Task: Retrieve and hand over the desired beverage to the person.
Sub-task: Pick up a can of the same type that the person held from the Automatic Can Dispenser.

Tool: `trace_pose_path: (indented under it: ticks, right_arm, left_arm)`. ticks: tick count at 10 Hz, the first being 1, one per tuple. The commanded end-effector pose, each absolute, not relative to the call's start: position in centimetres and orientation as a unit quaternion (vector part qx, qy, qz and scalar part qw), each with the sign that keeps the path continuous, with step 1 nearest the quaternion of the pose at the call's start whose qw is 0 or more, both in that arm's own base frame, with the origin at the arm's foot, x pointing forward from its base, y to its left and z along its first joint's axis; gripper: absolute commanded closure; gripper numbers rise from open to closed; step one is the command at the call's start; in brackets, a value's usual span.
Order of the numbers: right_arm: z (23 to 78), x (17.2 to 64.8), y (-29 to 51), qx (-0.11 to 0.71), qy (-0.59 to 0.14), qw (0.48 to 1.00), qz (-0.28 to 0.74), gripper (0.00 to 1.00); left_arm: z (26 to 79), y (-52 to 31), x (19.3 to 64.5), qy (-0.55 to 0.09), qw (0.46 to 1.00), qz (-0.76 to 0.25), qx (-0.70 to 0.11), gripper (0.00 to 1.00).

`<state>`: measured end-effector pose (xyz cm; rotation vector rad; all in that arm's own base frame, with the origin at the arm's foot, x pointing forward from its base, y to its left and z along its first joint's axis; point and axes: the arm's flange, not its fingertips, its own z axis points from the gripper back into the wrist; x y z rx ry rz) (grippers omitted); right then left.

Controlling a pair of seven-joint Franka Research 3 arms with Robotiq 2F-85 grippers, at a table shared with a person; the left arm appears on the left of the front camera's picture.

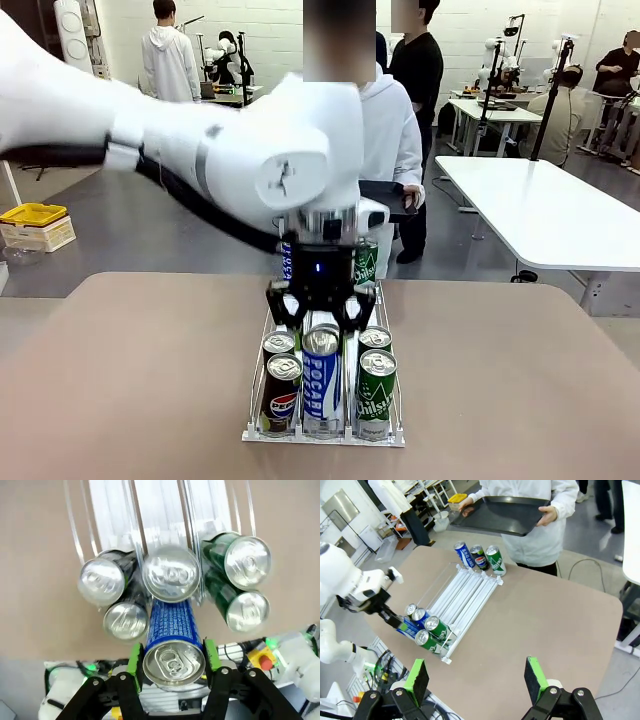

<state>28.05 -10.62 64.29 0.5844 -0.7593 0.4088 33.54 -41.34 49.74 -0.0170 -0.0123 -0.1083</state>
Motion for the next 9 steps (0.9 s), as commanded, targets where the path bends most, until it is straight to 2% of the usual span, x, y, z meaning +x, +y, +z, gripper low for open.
trace_pose_path:
  ticks: [1, 5, 9]
  right_arm:
    - [64.2, 28.1, -10.7, 0.284, -0.364, 0.864, 0.201, 0.00]
    - [64.2, 28.1, -10.7, 0.284, -0.364, 0.864, 0.201, 0.00]
    - [64.2, 28.1, -10.7, 0.284, -0.364, 0.864, 0.201, 0.00]
  left_arm:
    - [57.5, -40.2, 33.8, -0.016, 0.998, -0.050, -0.020, 1.00]
    - [66.8, -40.0, 36.7, -0.071, 0.997, -0.040, -0.005, 1.00]
    - [68.2, -38.3, 44.2, -0.079, 0.995, -0.049, -0.042, 1.00]
